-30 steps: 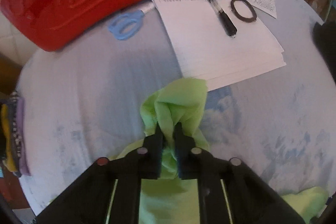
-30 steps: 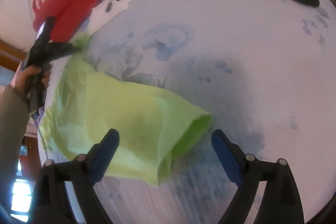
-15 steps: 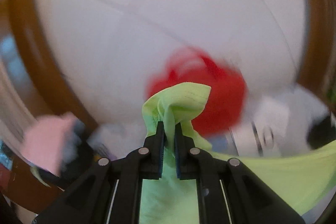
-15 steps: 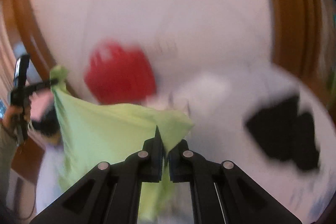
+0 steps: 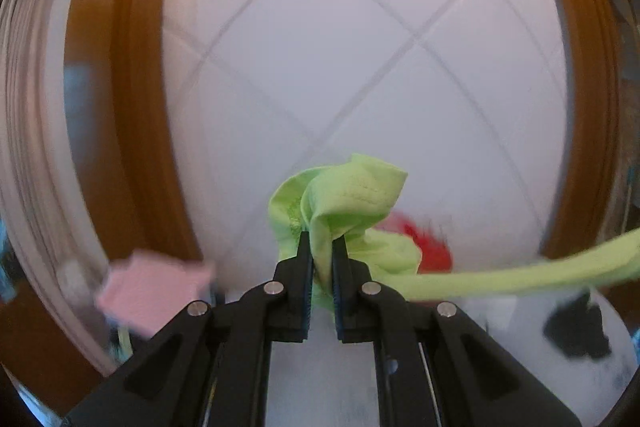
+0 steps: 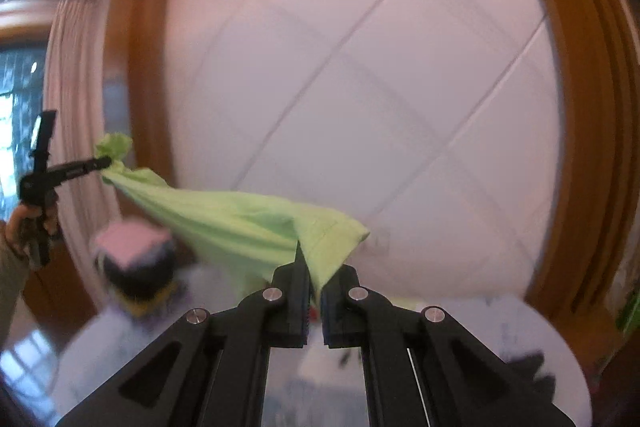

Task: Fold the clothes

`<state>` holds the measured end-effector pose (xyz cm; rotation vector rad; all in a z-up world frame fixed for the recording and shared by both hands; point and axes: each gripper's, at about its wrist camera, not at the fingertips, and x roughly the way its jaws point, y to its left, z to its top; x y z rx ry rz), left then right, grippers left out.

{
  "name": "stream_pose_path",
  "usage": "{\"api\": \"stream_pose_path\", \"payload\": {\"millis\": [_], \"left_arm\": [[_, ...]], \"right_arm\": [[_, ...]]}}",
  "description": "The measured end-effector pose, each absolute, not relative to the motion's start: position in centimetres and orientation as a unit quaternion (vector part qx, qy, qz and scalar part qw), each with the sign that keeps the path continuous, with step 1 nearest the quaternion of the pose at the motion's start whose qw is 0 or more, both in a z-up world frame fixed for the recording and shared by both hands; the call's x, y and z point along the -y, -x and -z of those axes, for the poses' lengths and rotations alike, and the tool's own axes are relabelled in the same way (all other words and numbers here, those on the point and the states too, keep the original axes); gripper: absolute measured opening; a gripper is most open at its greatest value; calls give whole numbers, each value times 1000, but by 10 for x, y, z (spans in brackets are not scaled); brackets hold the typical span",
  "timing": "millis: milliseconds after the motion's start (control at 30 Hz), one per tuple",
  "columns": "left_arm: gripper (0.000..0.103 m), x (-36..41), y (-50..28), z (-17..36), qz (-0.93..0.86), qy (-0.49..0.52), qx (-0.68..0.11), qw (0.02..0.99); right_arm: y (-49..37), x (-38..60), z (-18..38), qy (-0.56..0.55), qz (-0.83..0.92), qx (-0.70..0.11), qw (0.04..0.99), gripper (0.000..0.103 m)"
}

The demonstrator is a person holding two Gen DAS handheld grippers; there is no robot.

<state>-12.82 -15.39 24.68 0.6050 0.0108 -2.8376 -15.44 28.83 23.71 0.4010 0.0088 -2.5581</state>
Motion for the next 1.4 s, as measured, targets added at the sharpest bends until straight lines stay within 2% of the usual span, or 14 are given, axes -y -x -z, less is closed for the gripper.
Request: {"api": "stream_pose_path", "payload": {"millis": [100, 300, 433, 500, 733, 767, 833, 1100, 1133, 1167, 1200, 1233, 1267, 1400], "left_arm": [[8, 150, 99, -159, 957, -265, -25, 116], [8, 140, 53, 19, 899, -415, -82, 115], [8, 135, 7, 90, 858, -491, -87, 122], [8, 132, -9, 111, 842, -516, -92, 128], [8, 129, -32, 128, 815, -560, -111, 100], [8, 133, -35, 124, 817, -558, -105, 103], [9, 136, -36, 113, 822, -551, -94, 108], [10, 146, -26, 52, 847, -518, -76, 95], [12, 146, -24, 48, 847, -517, -71, 97], [22, 147, -22, 45, 848, -517, -65, 100], [44, 145, -19, 43, 850, -514, -62, 99], [58, 142, -15, 42, 853, -510, -59, 97], [77, 136, -7, 45, 855, -509, -55, 90], [79, 106, 24, 61, 859, -507, -33, 61]], "right_arm": [[132, -295, -171, -196, 939, -20, 281, 4], [97, -318, -8, -334, 900, 37, 276, 4], [69, -341, 71, -436, 860, 69, 254, 4], [59, -351, 87, -467, 845, 70, 252, 4], [45, -361, 121, -539, 806, 57, 237, 7], [44, -363, 120, -541, 807, 58, 231, 15], [41, -369, 116, -543, 808, 60, 219, 24], [45, -379, 73, -497, 839, 91, 199, 28], [48, -374, 71, -496, 840, 90, 201, 29], [50, -370, 69, -494, 841, 89, 203, 30], [53, -363, 69, -495, 839, 88, 208, 30], [57, -357, 70, -496, 837, 86, 212, 30], [60, -349, 74, -499, 834, 86, 218, 30], [75, -322, 97, -520, 817, 92, 232, 30]]}}
